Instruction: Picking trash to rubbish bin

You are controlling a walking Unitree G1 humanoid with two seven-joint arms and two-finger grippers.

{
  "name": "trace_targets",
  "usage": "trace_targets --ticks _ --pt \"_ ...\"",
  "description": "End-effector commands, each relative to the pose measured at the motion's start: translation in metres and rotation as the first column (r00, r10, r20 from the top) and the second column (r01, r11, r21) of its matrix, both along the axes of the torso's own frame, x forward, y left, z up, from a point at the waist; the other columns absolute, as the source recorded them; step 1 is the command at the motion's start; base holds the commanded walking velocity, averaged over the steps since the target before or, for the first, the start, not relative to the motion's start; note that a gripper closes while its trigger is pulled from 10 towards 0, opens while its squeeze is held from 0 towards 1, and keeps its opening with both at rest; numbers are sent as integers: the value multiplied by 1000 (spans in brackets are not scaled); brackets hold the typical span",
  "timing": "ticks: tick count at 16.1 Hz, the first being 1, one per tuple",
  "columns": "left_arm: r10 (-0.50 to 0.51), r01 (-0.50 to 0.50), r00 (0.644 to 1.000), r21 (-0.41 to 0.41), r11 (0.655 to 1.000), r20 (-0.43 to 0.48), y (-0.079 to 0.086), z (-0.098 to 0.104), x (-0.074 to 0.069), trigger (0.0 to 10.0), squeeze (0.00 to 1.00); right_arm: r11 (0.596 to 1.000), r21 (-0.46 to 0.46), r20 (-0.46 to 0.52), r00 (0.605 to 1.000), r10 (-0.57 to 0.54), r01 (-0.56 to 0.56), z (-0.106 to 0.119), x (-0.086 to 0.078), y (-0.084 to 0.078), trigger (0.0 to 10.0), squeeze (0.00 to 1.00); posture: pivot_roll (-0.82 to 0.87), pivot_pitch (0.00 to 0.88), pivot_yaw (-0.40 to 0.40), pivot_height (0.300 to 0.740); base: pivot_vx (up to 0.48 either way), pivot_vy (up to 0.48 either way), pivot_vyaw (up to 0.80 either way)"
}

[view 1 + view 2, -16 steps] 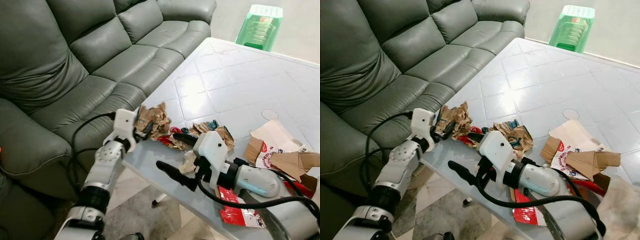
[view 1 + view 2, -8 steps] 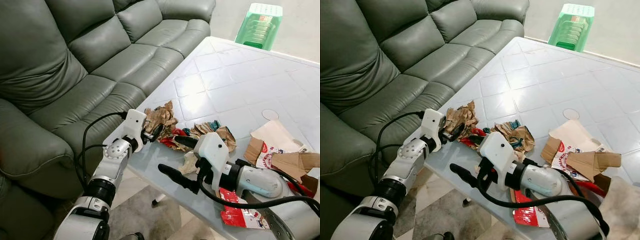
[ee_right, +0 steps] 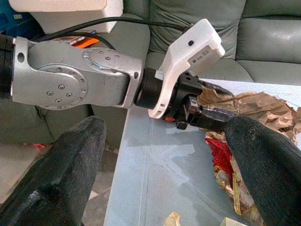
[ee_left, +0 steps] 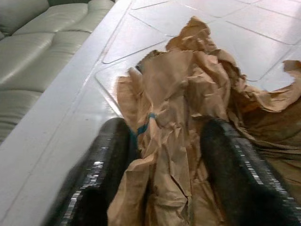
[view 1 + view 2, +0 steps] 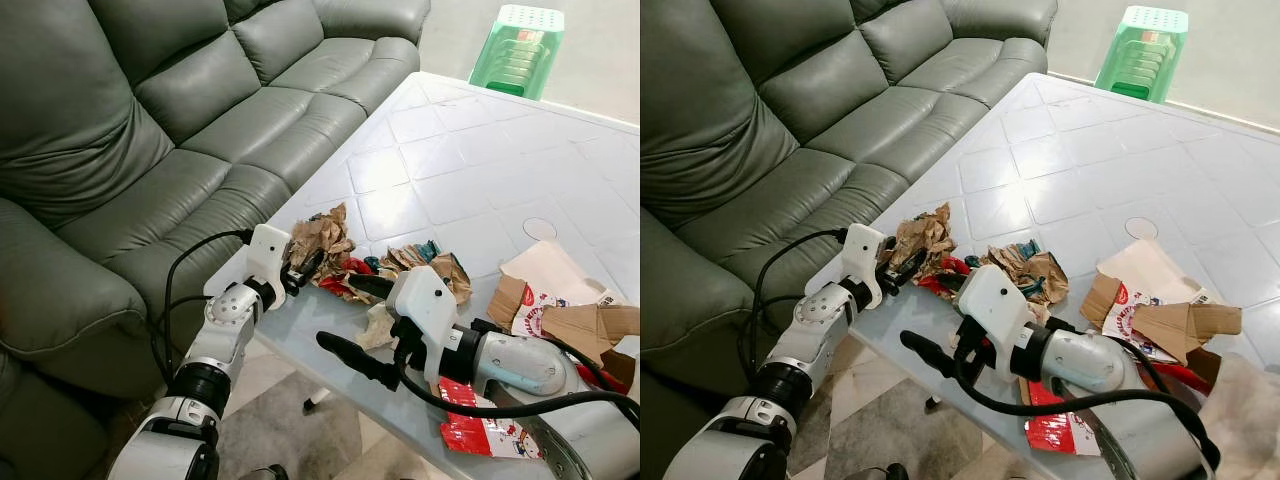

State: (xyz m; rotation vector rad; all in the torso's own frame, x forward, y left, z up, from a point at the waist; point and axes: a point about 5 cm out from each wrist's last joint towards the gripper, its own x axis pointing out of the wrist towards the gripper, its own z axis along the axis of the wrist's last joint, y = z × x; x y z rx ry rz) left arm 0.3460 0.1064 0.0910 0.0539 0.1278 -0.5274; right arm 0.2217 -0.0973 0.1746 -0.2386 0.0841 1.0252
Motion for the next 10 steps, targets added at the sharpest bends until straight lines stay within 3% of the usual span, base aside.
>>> trace_targets --ticks 1,6,8,10 --pt "9 -8 999 14 1000 -52 5 -14 -6 0 0 1000 -11 4 1000 11 -11 1 0 1 10000 0 -169 124 16 740 0 0 0" --pt "99 -100 994 3 995 37 17 -6 -7 0 0 1000 -23 0 1000 -1 1 -2 1 0 10000 0 -165 120 12 740 0 0 0" --pt "197 -196 965 -26 980 175 28 12 -9 0 0 993 -92 13 997 -71 72 -10 9 -7 10000 0 -156 121 3 740 0 0 0" --pt "230 -221 944 -65 973 237 30 22 -16 0 0 986 -129 32 994 -104 107 -16 16 -11 10000 0 -142 122 -7 740 0 0 0"
